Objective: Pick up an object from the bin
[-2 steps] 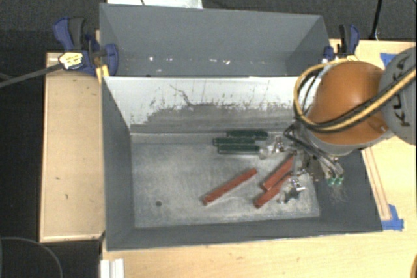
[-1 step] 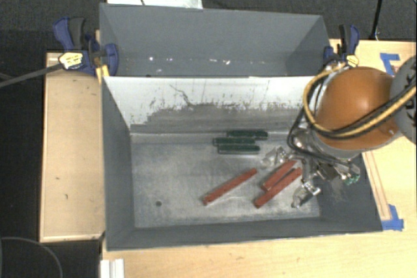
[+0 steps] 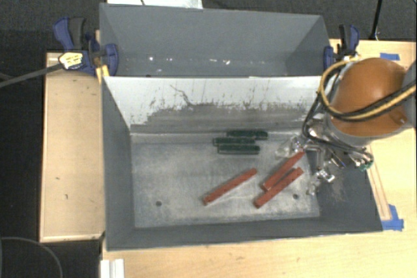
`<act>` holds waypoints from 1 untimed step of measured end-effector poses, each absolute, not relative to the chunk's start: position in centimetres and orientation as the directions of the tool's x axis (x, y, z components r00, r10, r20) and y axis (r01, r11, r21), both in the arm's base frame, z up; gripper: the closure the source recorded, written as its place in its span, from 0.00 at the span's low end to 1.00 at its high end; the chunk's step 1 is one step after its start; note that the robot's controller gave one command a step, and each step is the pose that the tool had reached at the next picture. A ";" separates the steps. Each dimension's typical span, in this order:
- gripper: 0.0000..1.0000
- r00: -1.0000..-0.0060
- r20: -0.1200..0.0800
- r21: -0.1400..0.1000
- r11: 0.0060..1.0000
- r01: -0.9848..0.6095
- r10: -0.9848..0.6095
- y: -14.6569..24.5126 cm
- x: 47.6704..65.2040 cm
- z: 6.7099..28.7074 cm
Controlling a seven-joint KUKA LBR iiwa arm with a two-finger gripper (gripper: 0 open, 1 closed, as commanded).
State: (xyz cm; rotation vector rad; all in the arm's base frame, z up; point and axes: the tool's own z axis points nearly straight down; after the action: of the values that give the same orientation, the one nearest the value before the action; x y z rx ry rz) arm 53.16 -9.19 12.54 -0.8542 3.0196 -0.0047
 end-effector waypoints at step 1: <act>0.00 -0.695 -0.003 -0.004 0.695 -0.719 -0.719 -6.0 54.9 8.6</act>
Offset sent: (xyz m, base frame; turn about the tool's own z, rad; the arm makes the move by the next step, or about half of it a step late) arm 0.0130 0.0394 -0.0554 -0.2127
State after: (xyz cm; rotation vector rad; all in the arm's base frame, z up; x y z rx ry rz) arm 54.88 -5.99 8.58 -1.2245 2.8888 -0.0043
